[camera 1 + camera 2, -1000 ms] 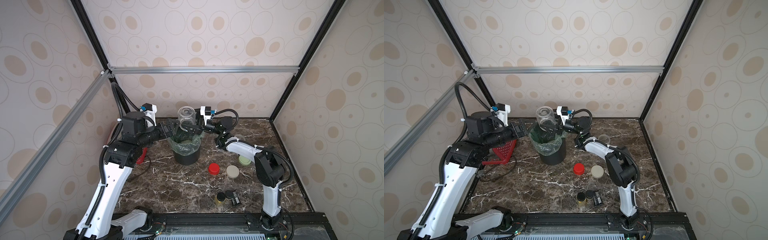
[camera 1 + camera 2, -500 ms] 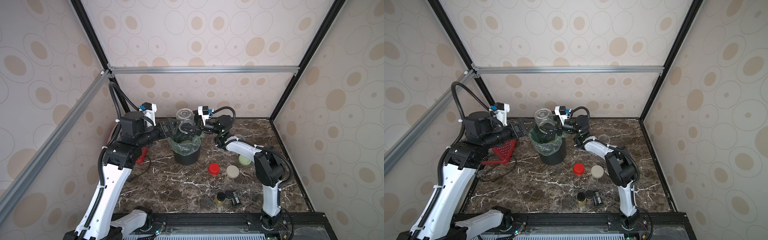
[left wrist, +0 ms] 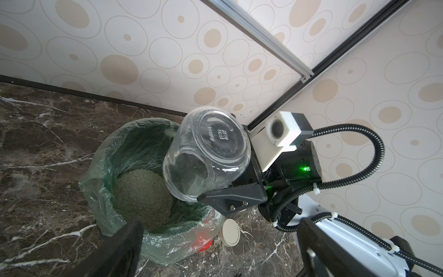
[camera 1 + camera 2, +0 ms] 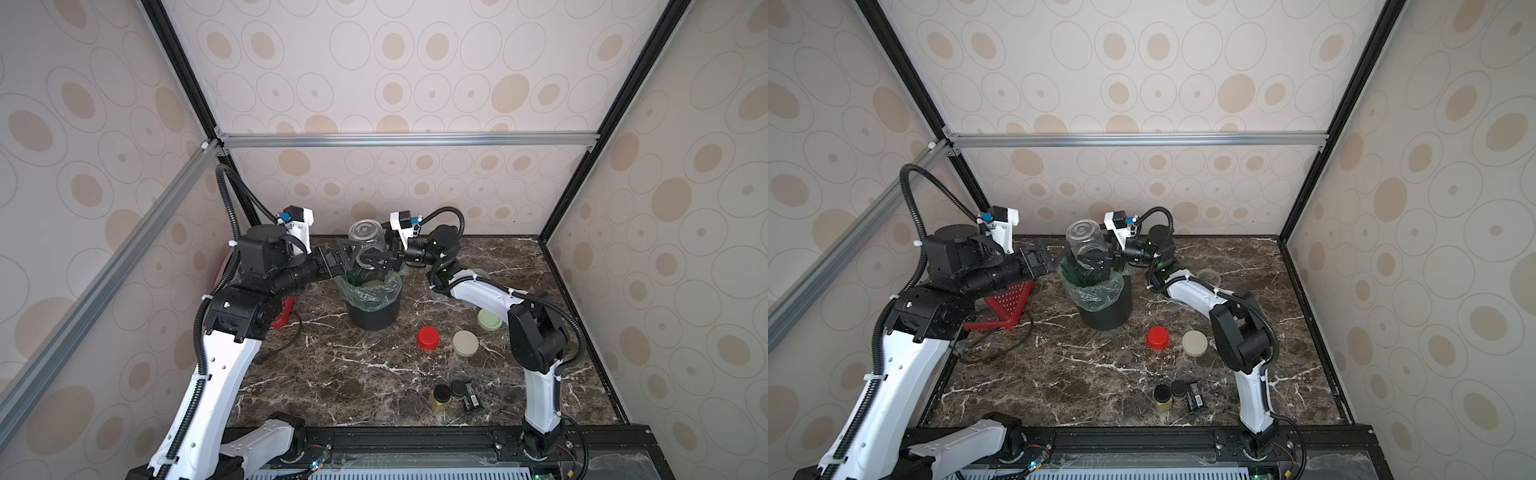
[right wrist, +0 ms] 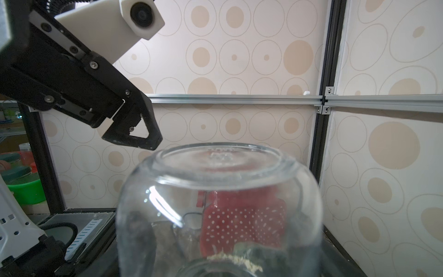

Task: Empty expired oatmeal from jars
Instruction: Move the trash bin to the center of the board.

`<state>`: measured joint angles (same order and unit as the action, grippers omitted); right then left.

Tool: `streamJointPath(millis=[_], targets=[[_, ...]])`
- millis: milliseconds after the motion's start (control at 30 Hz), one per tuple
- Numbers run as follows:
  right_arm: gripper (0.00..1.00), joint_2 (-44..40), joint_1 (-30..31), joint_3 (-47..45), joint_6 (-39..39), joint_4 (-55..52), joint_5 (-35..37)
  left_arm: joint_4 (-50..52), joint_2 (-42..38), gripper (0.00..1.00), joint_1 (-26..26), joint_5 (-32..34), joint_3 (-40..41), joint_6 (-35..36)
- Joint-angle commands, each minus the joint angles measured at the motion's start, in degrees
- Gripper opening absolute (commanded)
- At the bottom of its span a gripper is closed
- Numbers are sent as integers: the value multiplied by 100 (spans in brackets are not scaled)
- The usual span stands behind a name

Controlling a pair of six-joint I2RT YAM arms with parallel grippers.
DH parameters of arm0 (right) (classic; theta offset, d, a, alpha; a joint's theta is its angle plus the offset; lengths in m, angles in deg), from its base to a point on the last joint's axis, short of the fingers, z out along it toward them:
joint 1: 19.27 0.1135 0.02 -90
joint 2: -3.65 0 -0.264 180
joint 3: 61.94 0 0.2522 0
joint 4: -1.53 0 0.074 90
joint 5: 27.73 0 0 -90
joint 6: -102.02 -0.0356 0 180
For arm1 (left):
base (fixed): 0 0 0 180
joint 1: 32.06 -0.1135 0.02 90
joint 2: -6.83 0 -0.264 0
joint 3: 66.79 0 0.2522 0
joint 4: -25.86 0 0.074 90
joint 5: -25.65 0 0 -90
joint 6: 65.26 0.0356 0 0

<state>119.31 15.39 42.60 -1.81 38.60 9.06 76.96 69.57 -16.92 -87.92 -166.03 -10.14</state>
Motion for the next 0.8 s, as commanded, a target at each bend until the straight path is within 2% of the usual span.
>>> streamJointPath(millis=[0, 133, 300, 367, 600, 767], targets=[[0, -229, 42, 264, 200, 50, -135, 75, -191, 99, -38, -47, -111, 201], [0, -238, 48, 256, 189, -130, -236, 213, -212, 99, -38, 55, -54, 287], [0, -904, 78, 584, 1392, -2001, -215, 271, -200, 99, -41, 100, -40, 332], [0, -993, 77, 685, 1630, -2401, -222, 248, -228, 99, -39, 135, -29, 397], [0, -770, 95, 500, 1800, -2719, -377, 251, -215, 99, -38, 3, 63, 585], [0, -847, 102, 978, 2324, -3637, -453, 237, -152, 99, -38, -253, 134, 689]])
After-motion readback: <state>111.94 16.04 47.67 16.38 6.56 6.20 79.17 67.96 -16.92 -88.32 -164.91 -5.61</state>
